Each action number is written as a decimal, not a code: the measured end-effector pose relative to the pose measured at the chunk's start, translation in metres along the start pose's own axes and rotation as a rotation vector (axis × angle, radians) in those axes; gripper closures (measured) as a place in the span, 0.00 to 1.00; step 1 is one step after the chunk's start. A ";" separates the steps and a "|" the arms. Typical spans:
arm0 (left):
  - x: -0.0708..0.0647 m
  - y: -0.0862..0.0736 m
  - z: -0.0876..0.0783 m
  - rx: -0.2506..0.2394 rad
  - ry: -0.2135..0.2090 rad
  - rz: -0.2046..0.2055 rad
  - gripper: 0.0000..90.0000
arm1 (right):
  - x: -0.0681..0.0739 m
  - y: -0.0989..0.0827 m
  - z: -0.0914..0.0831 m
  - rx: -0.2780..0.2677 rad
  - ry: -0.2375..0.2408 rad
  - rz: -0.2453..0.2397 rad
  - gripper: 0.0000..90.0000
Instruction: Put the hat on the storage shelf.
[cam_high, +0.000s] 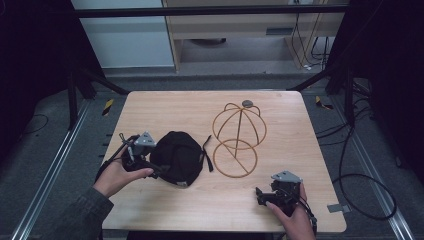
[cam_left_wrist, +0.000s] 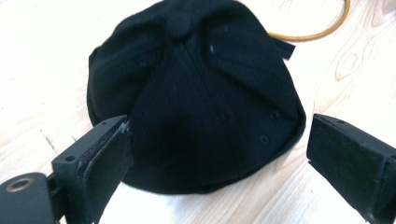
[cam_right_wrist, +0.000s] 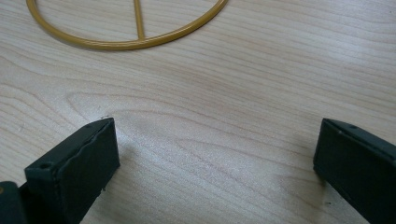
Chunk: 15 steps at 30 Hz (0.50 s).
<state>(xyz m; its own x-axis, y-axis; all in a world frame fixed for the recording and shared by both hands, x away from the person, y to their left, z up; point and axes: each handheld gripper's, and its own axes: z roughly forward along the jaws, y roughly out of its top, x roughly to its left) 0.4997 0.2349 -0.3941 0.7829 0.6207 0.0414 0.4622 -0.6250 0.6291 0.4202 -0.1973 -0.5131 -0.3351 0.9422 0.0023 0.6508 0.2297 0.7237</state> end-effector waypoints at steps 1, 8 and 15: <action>0.000 0.003 0.000 0.007 0.006 0.011 0.07 | 0.000 0.000 0.000 0.001 0.000 0.002 0.00; -0.001 0.017 0.007 0.003 0.025 0.024 0.08 | 0.000 0.000 0.000 0.000 0.000 0.000 0.00; 0.000 0.026 0.014 0.020 0.033 0.045 0.14 | 0.000 0.000 0.000 0.000 0.000 0.000 0.00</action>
<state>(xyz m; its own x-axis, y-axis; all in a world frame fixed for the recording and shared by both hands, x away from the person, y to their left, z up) 0.5178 0.2115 -0.3886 0.7891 0.6069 0.0946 0.4356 -0.6615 0.6105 0.4202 -0.1973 -0.5131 -0.3350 0.9422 0.0025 0.6510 0.2295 0.7236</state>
